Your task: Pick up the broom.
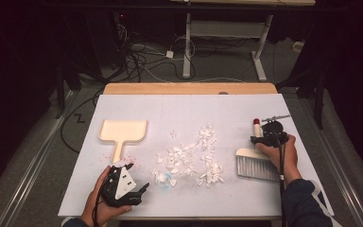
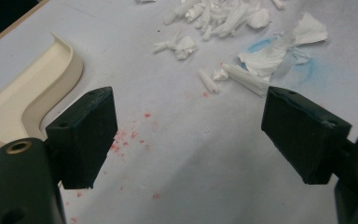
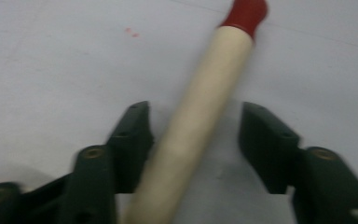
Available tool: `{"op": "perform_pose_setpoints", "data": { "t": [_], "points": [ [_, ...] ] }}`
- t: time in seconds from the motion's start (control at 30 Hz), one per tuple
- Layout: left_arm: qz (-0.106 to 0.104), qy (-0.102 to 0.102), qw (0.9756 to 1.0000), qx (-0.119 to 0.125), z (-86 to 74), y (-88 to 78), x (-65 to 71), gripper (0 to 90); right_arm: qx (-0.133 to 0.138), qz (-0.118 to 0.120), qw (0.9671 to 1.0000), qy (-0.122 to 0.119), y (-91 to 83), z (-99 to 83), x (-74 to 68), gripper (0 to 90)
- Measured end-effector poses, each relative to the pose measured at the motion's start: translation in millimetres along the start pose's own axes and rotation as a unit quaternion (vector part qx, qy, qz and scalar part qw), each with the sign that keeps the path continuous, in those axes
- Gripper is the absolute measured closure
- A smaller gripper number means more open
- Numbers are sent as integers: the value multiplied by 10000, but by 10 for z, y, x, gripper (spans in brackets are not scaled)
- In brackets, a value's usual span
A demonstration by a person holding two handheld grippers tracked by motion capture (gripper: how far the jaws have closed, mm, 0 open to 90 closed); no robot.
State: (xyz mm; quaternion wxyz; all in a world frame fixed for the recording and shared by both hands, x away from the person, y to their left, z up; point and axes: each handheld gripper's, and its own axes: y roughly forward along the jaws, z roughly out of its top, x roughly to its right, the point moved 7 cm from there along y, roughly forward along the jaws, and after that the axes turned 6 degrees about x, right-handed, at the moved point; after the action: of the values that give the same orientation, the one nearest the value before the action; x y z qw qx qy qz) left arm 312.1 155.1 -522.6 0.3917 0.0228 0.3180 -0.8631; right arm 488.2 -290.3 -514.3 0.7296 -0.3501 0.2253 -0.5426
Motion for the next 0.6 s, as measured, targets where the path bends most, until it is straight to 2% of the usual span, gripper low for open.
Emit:
{"op": "perform_pose_setpoints", "data": {
  "t": [0.07,0.3,0.4,0.6],
  "points": [
    [-21,53,10000,-30,1,-2,4,175,-17,-3,10000,-60,1,7,-40,577],
    [-29,67,10000,-28,6,1,15,175,42,137,9999,-46,-3,-5,-46,626],
    [-30,71,10000,-45,6,5,16,175,63,231,9996,-130,-7,-6,-57,701],
    [-38,70,10000,-53,3,6,21,175,103,249,9994,-206,-7,-8,-62,708]
  ]
}}
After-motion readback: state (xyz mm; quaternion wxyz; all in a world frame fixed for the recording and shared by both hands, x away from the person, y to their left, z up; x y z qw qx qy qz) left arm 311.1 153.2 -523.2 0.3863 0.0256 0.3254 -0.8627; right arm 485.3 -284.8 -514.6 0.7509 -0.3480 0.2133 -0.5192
